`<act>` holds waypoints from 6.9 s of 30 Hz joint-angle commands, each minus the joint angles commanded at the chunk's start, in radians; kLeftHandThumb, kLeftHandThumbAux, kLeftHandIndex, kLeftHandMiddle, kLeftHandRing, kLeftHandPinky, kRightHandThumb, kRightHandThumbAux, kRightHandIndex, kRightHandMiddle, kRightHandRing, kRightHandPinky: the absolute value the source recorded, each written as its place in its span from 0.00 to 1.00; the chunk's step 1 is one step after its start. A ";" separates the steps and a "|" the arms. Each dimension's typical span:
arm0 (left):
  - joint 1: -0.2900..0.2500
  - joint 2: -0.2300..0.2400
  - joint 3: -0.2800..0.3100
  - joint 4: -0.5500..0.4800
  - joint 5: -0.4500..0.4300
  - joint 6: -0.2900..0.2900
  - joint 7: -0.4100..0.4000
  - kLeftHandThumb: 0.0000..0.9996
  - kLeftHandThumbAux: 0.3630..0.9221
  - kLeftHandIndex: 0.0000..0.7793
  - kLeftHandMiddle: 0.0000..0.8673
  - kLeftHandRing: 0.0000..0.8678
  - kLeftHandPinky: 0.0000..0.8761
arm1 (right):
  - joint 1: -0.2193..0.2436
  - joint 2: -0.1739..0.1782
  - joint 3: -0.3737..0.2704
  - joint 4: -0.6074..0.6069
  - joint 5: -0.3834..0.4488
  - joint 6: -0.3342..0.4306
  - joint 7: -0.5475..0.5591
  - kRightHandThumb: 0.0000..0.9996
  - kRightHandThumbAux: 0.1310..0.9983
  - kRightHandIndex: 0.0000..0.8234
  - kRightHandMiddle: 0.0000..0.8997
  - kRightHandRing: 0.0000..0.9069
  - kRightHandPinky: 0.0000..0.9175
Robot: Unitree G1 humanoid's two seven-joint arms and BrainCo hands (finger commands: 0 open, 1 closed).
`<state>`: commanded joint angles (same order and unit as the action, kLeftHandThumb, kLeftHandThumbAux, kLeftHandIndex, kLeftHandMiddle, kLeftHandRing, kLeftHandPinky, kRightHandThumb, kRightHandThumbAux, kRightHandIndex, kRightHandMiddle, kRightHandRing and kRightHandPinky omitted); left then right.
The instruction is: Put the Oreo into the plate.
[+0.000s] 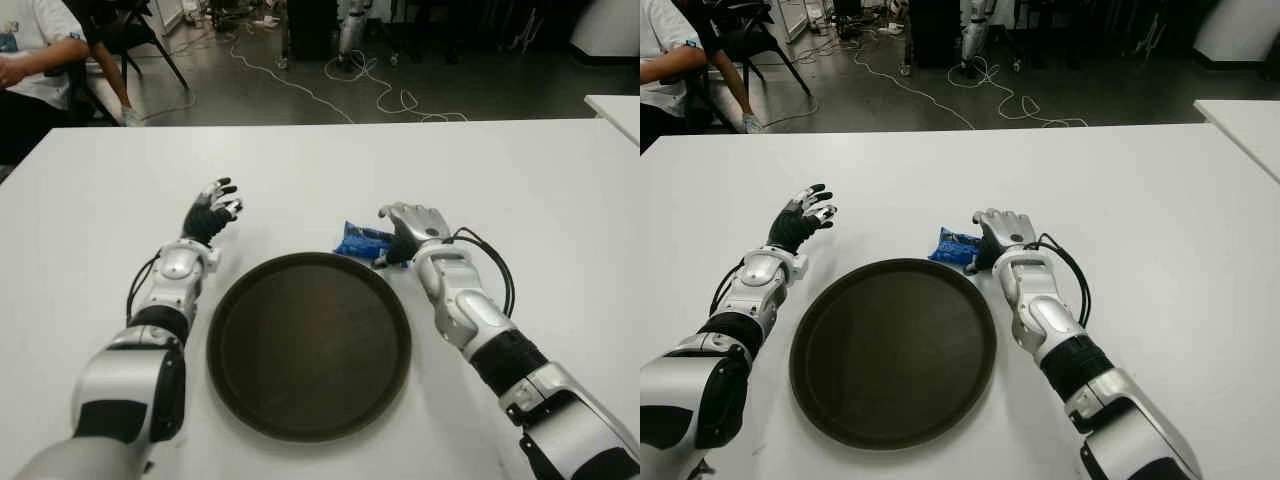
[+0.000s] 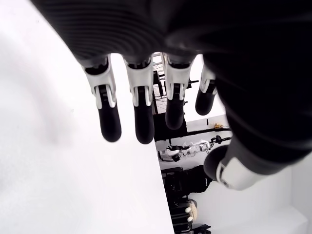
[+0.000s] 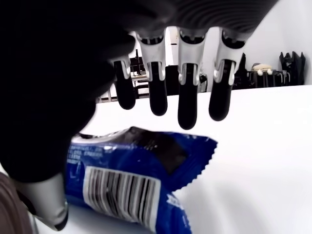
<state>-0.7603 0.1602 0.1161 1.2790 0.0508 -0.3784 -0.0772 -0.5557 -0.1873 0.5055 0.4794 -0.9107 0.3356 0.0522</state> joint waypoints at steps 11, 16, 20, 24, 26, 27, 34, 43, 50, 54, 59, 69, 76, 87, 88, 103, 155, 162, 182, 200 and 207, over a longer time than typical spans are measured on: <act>0.000 0.001 0.002 0.000 -0.003 0.001 -0.007 0.22 0.47 0.07 0.18 0.22 0.28 | 0.000 0.013 0.004 0.008 -0.002 0.017 -0.009 0.00 0.68 0.27 0.26 0.29 0.34; 0.001 0.001 0.001 0.000 -0.002 0.000 -0.006 0.21 0.46 0.08 0.18 0.23 0.30 | 0.001 0.015 0.005 0.013 -0.001 0.016 -0.018 0.00 0.68 0.28 0.27 0.30 0.35; 0.000 0.001 0.003 0.000 -0.004 0.002 -0.007 0.22 0.46 0.08 0.18 0.23 0.30 | -0.006 0.019 0.005 0.032 0.003 0.015 -0.016 0.00 0.69 0.29 0.27 0.30 0.35; -0.001 0.001 0.002 0.001 -0.003 0.003 -0.004 0.21 0.45 0.08 0.18 0.23 0.30 | -0.009 0.021 0.002 0.046 0.011 0.010 -0.018 0.00 0.68 0.28 0.27 0.30 0.35; -0.001 0.001 0.002 0.002 -0.002 0.002 -0.004 0.21 0.46 0.08 0.18 0.23 0.30 | -0.011 0.023 0.001 0.053 0.016 0.007 -0.021 0.00 0.68 0.27 0.27 0.30 0.35; -0.001 0.001 0.002 0.002 -0.002 0.002 -0.004 0.21 0.46 0.08 0.18 0.23 0.30 | -0.012 0.023 0.001 0.055 0.018 0.006 -0.023 0.00 0.68 0.27 0.26 0.30 0.34; -0.001 0.000 0.005 0.002 -0.005 -0.001 -0.005 0.22 0.48 0.08 0.18 0.23 0.30 | -0.020 0.021 0.008 0.069 0.031 -0.003 -0.024 0.00 0.69 0.26 0.26 0.30 0.36; 0.001 -0.001 0.004 0.000 -0.004 -0.006 -0.006 0.24 0.50 0.08 0.18 0.22 0.29 | -0.023 0.026 0.005 0.081 0.041 -0.002 -0.028 0.00 0.69 0.26 0.26 0.31 0.37; 0.001 0.001 0.003 0.000 -0.004 -0.007 -0.013 0.24 0.51 0.07 0.17 0.22 0.29 | -0.027 0.026 0.006 0.097 0.047 -0.012 -0.035 0.00 0.68 0.24 0.25 0.30 0.35; 0.002 0.000 0.005 0.000 -0.007 -0.007 -0.015 0.24 0.51 0.07 0.18 0.22 0.29 | -0.029 0.029 0.006 0.105 0.051 -0.013 -0.040 0.00 0.67 0.24 0.25 0.30 0.36; 0.001 -0.002 0.009 0.000 -0.011 0.000 -0.012 0.23 0.52 0.08 0.18 0.23 0.29 | -0.030 0.033 0.003 0.114 0.062 -0.017 -0.052 0.00 0.68 0.24 0.25 0.30 0.36; 0.000 -0.002 0.008 0.000 -0.008 0.002 -0.012 0.21 0.51 0.08 0.17 0.22 0.28 | -0.031 0.034 0.002 0.131 0.076 -0.035 -0.081 0.00 0.70 0.29 0.28 0.32 0.37; 0.001 -0.002 0.007 -0.001 -0.006 -0.005 -0.012 0.21 0.51 0.08 0.17 0.22 0.28 | -0.034 0.037 0.001 0.137 0.080 -0.037 -0.083 0.00 0.70 0.29 0.28 0.32 0.37; 0.000 -0.005 0.011 0.001 -0.011 -0.001 -0.014 0.21 0.47 0.07 0.18 0.22 0.29 | -0.032 0.042 -0.002 0.163 0.092 -0.073 -0.118 0.00 0.71 0.27 0.27 0.31 0.36; 0.000 -0.005 0.011 0.001 -0.011 -0.002 -0.014 0.21 0.47 0.07 0.18 0.22 0.30 | -0.032 0.042 -0.002 0.165 0.092 -0.078 -0.120 0.00 0.71 0.27 0.27 0.31 0.36; 0.000 -0.005 0.011 0.002 -0.009 -0.004 -0.016 0.21 0.48 0.07 0.18 0.22 0.30 | -0.018 0.039 0.031 0.161 0.073 -0.105 -0.144 0.00 0.70 0.27 0.26 0.29 0.35; 0.000 -0.010 0.005 0.001 -0.007 -0.009 -0.008 0.22 0.47 0.06 0.16 0.21 0.29 | 0.004 0.032 0.074 0.108 0.085 -0.111 -0.087 0.00 0.68 0.22 0.22 0.25 0.28; -0.002 -0.009 0.004 0.001 -0.004 -0.002 0.000 0.21 0.48 0.07 0.16 0.21 0.28 | 0.003 0.029 0.070 0.115 0.092 -0.133 -0.091 0.00 0.68 0.24 0.23 0.26 0.26; 0.003 -0.002 -0.001 -0.004 -0.001 -0.005 -0.011 0.20 0.50 0.06 0.16 0.21 0.28 | -0.028 0.042 -0.005 0.209 0.222 -0.204 -0.022 0.00 0.71 0.26 0.26 0.28 0.29; 0.004 -0.004 0.003 -0.006 -0.007 -0.010 -0.011 0.21 0.48 0.07 0.16 0.21 0.28 | -0.117 0.061 -0.016 0.465 0.276 -0.341 -0.021 0.00 0.68 0.21 0.21 0.21 0.19; 0.005 -0.004 0.003 -0.007 -0.009 -0.015 -0.019 0.22 0.48 0.07 0.16 0.21 0.27 | -0.132 0.063 -0.008 0.497 0.268 -0.356 -0.015 0.00 0.66 0.20 0.19 0.19 0.16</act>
<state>-0.7549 0.1558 0.1193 1.2723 0.0421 -0.3931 -0.0966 -0.6879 -0.1246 0.4976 0.9765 -0.6429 -0.0206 0.0369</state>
